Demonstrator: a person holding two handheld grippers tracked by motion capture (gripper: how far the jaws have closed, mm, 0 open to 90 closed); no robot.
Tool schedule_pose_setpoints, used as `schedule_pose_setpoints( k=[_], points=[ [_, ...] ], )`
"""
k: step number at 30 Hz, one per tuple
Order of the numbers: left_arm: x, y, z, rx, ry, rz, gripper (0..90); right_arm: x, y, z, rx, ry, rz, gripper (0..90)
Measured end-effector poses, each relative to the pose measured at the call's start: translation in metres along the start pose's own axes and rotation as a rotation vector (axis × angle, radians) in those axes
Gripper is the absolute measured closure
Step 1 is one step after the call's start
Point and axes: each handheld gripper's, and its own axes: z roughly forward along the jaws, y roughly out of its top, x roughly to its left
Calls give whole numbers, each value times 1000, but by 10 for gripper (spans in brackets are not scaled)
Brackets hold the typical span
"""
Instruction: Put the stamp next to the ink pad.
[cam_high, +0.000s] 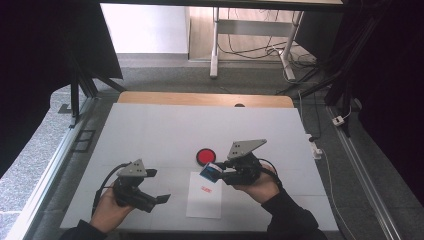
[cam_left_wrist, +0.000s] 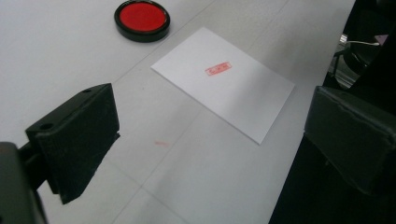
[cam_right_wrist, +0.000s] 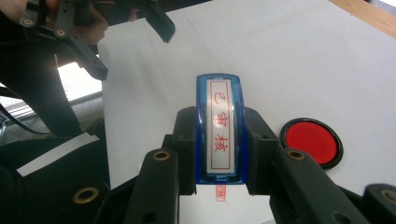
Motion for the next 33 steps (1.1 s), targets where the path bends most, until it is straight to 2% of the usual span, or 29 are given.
schedule_pose_setpoints(
  k=[4,14,24,30,33],
  points=[
    [-1,-9,-8,-9,12,-15,25,-2,-2,0,5,-13,3,703],
    [-2,-28,-21,7,70,-59,6,-8,-9,-3,13,-56,18,702],
    [0,-46,-37,9,119,-125,0,-13,-14,-7,18,-90,33,702],
    [-1,-53,-41,36,148,-137,0,-16,-17,-10,19,-110,45,701],
    [-1,-54,-43,23,147,-145,0,-18,-19,-11,21,-121,53,701]
  ],
)
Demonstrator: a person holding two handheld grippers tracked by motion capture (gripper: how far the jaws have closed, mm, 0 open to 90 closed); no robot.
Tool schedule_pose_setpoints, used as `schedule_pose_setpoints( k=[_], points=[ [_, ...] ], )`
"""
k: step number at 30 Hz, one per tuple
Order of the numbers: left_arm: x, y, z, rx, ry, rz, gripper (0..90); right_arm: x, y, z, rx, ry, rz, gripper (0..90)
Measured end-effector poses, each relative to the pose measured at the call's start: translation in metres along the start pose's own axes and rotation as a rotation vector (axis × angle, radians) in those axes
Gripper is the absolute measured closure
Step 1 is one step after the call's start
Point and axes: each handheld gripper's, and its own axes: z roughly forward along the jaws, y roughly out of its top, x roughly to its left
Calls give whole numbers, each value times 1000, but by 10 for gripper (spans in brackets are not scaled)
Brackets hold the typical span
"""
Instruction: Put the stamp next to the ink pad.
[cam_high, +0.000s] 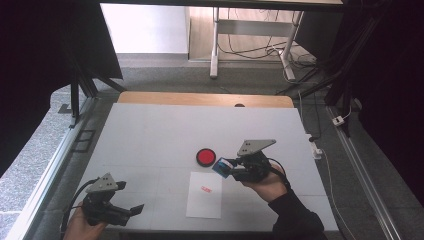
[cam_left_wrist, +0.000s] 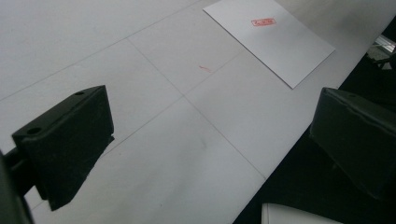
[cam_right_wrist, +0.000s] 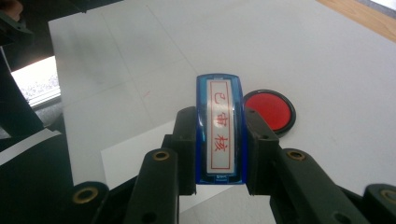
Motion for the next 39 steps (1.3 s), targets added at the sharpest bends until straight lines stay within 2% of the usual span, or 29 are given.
schedule_pose_setpoints(
  k=[5,9,22,28,32,39],
  points=[
    [1,-2,-3,4,22,-14,0,-4,-3,-2,5,-21,13,701],
    [2,-3,-5,-4,22,-26,0,-9,-6,-5,8,-46,29,701],
    [1,-3,-4,10,26,-19,0,-33,-23,-11,60,-151,86,701],
    [0,-2,-3,22,24,-3,3,-40,-29,-11,89,-201,88,701],
    [-1,-2,-2,31,26,6,6,-46,-34,-8,113,-222,98,701],
    [0,-2,-2,30,22,-3,6,-58,-44,-6,143,-261,126,702]
  ],
)
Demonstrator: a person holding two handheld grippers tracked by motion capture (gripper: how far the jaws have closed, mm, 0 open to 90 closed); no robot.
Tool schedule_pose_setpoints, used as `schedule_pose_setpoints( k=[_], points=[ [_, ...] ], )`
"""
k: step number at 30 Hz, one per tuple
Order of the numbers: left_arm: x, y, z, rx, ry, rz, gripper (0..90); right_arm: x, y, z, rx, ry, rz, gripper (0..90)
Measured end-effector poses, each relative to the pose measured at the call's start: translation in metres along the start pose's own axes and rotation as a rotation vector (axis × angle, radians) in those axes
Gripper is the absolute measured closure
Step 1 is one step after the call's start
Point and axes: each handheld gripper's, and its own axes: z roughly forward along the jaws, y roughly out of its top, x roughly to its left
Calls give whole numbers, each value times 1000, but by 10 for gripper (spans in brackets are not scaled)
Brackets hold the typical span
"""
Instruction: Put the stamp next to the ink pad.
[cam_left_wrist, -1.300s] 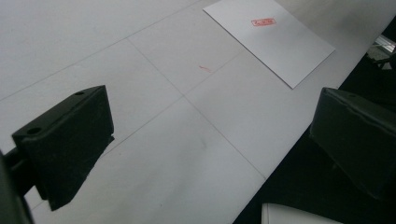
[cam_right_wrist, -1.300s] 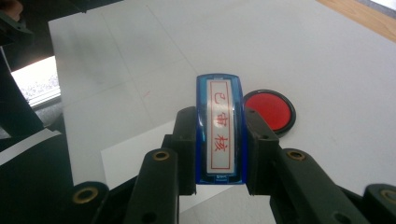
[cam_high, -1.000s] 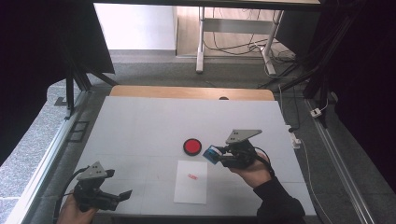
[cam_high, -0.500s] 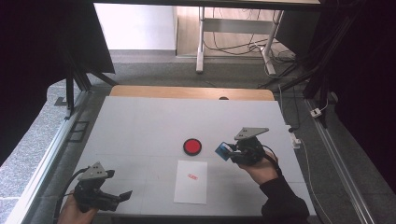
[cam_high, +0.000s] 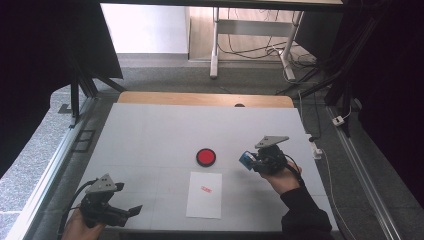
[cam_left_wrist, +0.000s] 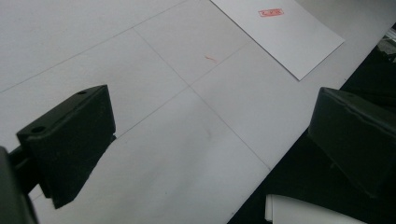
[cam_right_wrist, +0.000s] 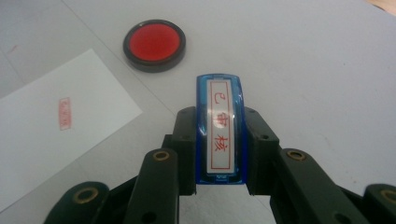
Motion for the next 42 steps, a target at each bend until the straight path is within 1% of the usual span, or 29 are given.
schedule_pose_setpoints(
  k=[6,11,14,21,25,29,38,42],
  points=[
    [1,0,0,4,-4,0,4,-7,-5,5,19,-16,9,701],
    [0,0,1,5,-2,-2,3,-9,-9,11,40,-31,15,701],
    [0,0,1,7,0,-3,3,-10,-10,14,51,-24,11,701],
    [1,1,1,10,1,-8,5,-11,-13,20,79,-25,12,701],
    [1,1,1,13,1,-13,6,-13,-15,23,94,-24,3,701],
    [1,1,1,13,1,-13,6,-13,-16,26,102,-25,3,701],
    [1,1,2,15,-1,-14,8,-13,-19,33,143,-20,4,695],
    [2,1,2,16,1,-15,9,-15,-19,33,139,-16,14,694]
  ],
)
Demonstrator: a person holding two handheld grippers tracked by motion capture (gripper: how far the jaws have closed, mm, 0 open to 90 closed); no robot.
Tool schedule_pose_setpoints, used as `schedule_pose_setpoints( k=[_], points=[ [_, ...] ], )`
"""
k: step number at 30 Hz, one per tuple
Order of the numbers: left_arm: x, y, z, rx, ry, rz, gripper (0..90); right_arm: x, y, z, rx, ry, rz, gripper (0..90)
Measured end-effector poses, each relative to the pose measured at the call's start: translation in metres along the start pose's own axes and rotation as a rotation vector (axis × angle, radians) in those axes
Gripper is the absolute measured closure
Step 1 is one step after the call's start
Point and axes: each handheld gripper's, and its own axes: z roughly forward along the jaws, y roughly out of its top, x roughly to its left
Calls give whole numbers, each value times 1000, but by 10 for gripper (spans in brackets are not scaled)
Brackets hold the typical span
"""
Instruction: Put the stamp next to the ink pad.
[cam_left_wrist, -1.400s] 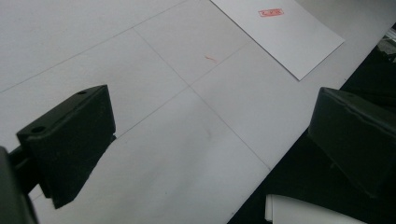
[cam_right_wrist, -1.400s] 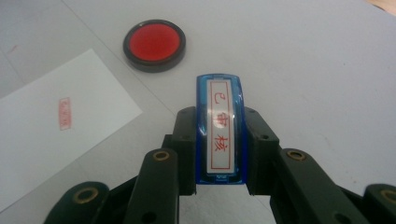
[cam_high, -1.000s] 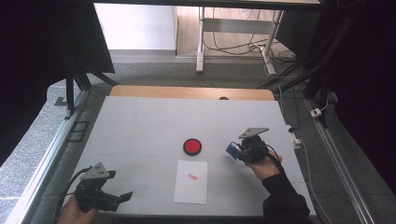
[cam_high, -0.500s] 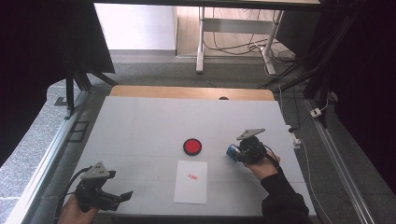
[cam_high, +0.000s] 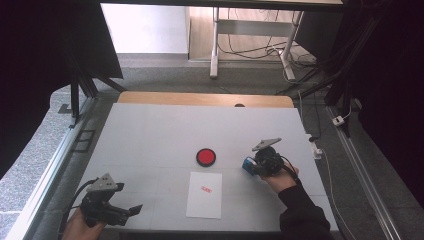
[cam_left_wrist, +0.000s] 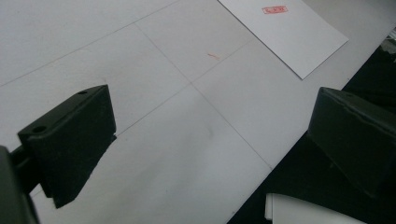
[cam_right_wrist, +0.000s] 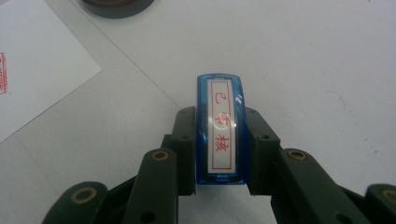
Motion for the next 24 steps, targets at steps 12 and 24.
schedule_pose_setpoints(
  k=[12,24],
  points=[
    [0,0,0,-3,-1,-6,9,-2,1,-6,-35,-4,23,629],
    [1,0,-1,-7,-2,-6,9,3,5,-14,-49,-12,22,373]
  ],
)
